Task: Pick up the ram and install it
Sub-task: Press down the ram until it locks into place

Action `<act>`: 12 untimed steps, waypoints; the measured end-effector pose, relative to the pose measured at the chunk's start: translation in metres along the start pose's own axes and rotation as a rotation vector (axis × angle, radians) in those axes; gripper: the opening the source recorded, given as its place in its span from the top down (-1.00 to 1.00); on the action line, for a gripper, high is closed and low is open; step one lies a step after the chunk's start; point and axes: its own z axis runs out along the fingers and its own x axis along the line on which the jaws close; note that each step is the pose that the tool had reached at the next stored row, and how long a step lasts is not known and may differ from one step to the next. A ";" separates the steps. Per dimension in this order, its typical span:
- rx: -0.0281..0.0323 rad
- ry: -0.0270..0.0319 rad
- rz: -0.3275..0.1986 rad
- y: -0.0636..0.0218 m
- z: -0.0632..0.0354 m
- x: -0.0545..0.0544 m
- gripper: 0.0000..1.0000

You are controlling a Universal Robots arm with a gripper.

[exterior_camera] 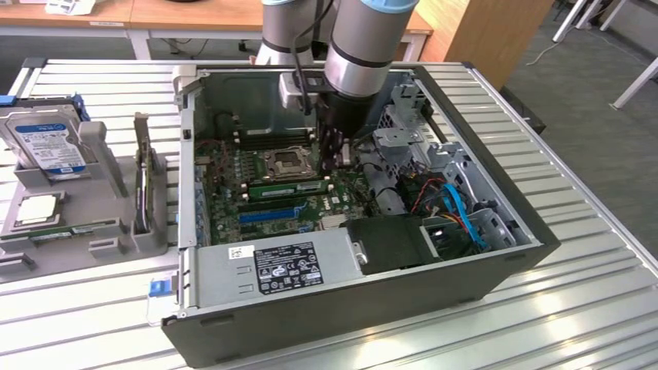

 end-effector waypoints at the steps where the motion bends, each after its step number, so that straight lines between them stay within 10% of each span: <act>1: 0.0000 0.0002 0.000 0.0000 0.0008 0.000 0.80; 12: 0.0000 0.0003 0.000 -0.0018 0.0026 0.000 0.80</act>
